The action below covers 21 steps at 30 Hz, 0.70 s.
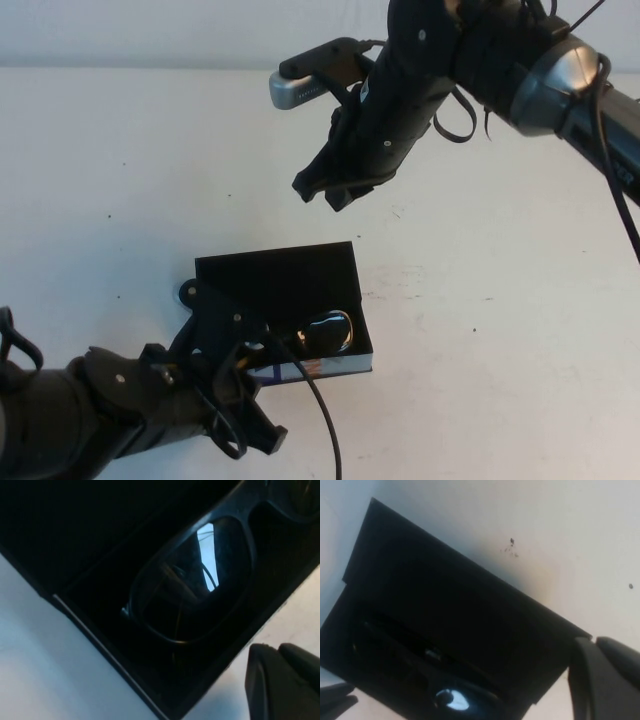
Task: Return glasses to glasses case
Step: Close the glasses case
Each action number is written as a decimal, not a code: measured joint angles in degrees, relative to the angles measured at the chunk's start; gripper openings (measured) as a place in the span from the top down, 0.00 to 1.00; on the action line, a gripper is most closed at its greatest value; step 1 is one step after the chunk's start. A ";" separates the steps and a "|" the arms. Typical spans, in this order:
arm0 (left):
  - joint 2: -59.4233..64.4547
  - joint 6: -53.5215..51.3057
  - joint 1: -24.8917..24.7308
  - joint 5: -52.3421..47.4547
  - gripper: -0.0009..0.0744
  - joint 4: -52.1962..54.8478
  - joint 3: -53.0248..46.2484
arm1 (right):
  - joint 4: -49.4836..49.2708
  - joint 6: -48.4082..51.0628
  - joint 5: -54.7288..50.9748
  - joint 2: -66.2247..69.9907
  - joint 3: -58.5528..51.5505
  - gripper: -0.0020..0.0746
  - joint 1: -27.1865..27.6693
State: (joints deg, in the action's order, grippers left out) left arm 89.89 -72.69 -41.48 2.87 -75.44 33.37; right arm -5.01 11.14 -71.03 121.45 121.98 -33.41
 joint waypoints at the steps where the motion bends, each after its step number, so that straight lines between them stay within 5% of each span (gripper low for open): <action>1: 0.00 -0.15 0.00 0.12 0.99 0.00 0.00 | 0.00 0.00 0.24 0.25 0.11 0.99 0.00; 21: 0.00 -0.66 0.00 2.08 0.99 0.00 0.00 | -3.90 1.50 2.11 12.25 7.83 0.99 0.00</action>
State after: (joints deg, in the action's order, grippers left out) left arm 89.89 -73.35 -41.48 4.95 -75.44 33.37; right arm -8.91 12.64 -68.92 133.70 129.80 -33.41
